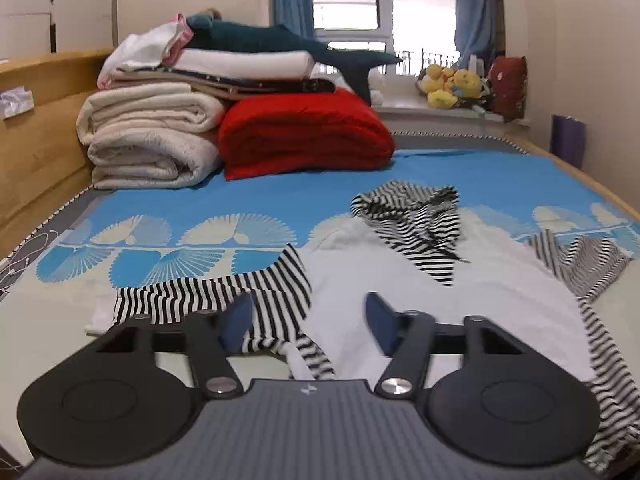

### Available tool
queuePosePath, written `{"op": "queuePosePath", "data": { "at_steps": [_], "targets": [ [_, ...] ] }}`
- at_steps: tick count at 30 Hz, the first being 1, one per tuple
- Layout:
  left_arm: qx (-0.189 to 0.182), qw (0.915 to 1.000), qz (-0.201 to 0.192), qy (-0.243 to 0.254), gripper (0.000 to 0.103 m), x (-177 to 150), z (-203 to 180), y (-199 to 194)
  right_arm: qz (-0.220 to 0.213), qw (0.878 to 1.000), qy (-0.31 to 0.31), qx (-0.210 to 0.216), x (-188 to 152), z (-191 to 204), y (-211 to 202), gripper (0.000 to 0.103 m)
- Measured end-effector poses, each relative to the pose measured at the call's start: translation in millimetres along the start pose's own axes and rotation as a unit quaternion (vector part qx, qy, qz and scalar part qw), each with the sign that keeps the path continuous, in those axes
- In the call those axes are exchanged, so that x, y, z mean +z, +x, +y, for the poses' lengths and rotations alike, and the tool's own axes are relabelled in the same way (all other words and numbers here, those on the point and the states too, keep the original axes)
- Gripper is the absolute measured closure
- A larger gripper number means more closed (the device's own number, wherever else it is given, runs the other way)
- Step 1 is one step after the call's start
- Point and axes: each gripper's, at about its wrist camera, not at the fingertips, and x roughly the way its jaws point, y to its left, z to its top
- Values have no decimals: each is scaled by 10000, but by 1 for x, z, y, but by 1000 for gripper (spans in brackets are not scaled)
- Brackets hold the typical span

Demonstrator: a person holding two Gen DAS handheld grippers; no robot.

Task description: Fold small clothes

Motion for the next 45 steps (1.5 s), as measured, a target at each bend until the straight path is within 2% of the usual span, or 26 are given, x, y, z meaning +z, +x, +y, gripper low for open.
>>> {"op": "queuePosePath", "data": {
  "at_steps": [6,11,14,17,18,22,26,28,31,33,35,37,38,39,40,41,43,45],
  "targets": [
    [173,9998,114,13,67,23,41,77,-264,9969,-715,-217,-10,10,0,21],
    [494,9984,229,-155,72,29,92,141,-210,9939,-1067,-187,-7,16,2,21],
    [665,9971,309,-191,72,19,122,170,-20,9906,-1347,-225,-4,26,7,21],
    [783,9920,513,-849,72,2,164,190,71,9876,-1560,-169,12,43,10,28],
    [868,9887,592,-1066,72,-4,177,196,23,9872,-1592,-89,21,49,11,29],
    [1279,9669,1081,-1923,72,-33,228,219,-291,9862,-1618,176,61,82,27,29],
    [1509,9435,1300,-2650,69,-53,269,230,-475,9852,-1515,649,102,118,58,29],
    [1569,9310,1360,-3001,67,-61,285,231,-591,9803,-1632,946,114,136,75,34],
    [1516,9170,1409,-3410,64,-70,300,232,-771,9705,-1967,1164,119,155,98,41],
    [1484,9123,1485,-3516,64,-73,301,231,-854,9667,-2062,1254,111,157,112,44],
    [1601,9066,1525,-3594,64,-76,302,235,-697,9691,-2015,1242,103,154,123,50],
    [1608,9021,1493,-3717,65,-76,302,238,-324,9765,-1842,1068,101,152,137,56],
    [1617,9017,1484,-3725,67,-76,301,240,-241,9787,-1732,1074,103,150,143,57],
    [1609,9034,1451,-3701,91,-74,299,242,-176,9797,-1633,1145,104,148,147,59],
    [1587,9056,1433,-3662,100,-72,296,244,-160,9797,-1601,1199,106,146,150,63],
    [1720,9078,1366,-3574,100,-68,290,244,-188,9788,-1631,1221,108,144,152,65],
    [2002,9172,1176,-3238,100,-50,271,240,-190,9785,-1729,1109,110,140,156,70],
    [1923,9317,876,-2953,100,-22,245,231,-10,9817,-1646,952,112,132,163,73]
  ]
}}
